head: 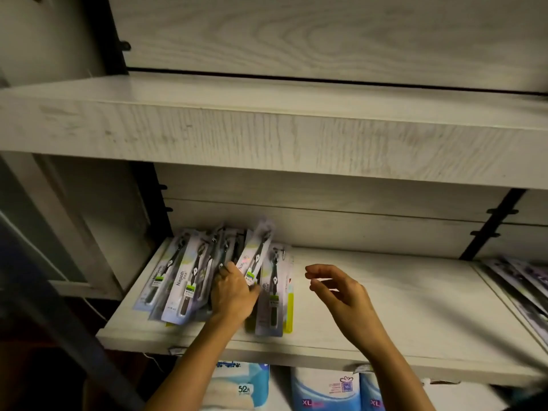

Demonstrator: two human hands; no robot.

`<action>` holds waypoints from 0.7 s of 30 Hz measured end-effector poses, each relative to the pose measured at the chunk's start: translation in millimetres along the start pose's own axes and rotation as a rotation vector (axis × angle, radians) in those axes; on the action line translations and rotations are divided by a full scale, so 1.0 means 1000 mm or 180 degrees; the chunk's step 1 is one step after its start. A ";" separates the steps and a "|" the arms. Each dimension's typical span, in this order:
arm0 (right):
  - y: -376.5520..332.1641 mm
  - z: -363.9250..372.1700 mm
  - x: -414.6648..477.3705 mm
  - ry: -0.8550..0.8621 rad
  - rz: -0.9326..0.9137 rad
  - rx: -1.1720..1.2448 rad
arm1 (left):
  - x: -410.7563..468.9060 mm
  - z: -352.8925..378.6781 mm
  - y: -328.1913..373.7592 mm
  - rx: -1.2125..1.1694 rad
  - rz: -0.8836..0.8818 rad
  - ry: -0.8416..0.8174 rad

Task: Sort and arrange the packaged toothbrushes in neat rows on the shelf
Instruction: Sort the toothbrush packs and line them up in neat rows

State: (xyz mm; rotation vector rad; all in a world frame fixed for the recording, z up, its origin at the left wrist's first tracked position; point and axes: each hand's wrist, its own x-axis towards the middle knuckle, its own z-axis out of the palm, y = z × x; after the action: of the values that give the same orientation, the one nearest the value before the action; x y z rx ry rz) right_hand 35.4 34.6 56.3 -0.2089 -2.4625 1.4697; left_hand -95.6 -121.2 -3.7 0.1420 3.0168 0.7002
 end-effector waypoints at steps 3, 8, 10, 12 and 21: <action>0.009 0.006 0.004 0.0100 0.0312 0.0191 | -0.025 -0.016 0.004 -0.0972 0.0409 -0.0218; 0.010 0.025 0.007 -0.0362 0.0762 0.0749 | -0.077 -0.014 0.028 -0.1914 0.0741 -0.1207; 0.013 0.028 0.008 -0.0312 0.0848 0.0906 | -0.084 -0.008 0.031 -0.2009 0.0774 -0.1282; 0.017 0.027 0.009 -0.0237 0.0954 0.0996 | -0.084 -0.010 0.030 -0.2026 0.0791 -0.1425; 0.025 0.009 0.006 -0.0145 0.1031 0.0893 | -0.007 0.030 0.023 0.0692 0.0599 -0.0449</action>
State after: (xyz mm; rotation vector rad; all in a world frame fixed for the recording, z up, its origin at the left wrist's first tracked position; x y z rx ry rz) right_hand 26.3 40.3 31.4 -0.5423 -2.2997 1.9499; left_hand -85.2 -87.8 -20.4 0.4668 2.9591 0.3516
